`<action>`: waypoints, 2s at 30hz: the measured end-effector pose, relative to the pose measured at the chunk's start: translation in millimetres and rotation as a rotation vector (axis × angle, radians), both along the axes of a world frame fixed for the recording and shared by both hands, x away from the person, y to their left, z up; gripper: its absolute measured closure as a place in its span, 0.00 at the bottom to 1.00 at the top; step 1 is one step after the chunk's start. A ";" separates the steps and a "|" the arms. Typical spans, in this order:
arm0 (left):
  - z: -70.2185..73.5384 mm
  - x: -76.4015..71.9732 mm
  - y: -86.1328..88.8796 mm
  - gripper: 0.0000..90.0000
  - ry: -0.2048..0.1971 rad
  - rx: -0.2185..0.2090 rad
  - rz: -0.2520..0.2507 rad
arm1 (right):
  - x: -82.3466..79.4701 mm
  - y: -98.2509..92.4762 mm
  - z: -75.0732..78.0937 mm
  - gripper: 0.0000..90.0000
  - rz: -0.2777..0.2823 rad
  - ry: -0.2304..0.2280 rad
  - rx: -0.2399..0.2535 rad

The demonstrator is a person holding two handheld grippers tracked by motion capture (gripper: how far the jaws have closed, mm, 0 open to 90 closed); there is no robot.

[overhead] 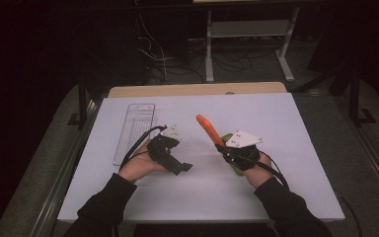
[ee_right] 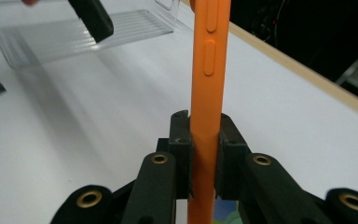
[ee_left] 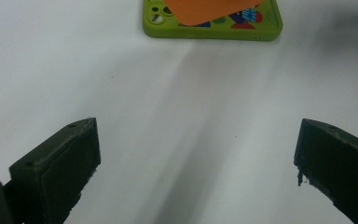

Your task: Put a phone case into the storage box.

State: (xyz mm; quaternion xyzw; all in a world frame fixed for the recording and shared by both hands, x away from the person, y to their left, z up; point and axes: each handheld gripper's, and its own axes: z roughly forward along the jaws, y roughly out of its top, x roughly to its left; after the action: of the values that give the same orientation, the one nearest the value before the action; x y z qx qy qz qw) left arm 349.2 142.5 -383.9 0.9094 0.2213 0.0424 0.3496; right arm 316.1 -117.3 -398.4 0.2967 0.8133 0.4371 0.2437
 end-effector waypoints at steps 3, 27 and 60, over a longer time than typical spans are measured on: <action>0.3 0.8 0.8 0.00 -0.002 0.002 -0.001 | 3.8 -4.3 -0.8 0.87 -0.012 0.045 0.053; 29.8 19.7 4.8 0.00 -0.011 -0.204 0.081 | 8.3 -8.8 -5.9 0.87 -0.061 0.200 0.229; 31.0 48.5 -43.6 0.00 0.021 -0.329 0.097 | -1.6 10.8 -0.2 0.88 0.012 0.167 0.229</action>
State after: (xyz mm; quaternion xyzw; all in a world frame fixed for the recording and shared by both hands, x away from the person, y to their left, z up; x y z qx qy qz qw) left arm 397.7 98.9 -352.9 0.8286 0.2727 0.0129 0.4888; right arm 314.5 -106.5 -398.6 0.3531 0.7772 0.5024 0.1371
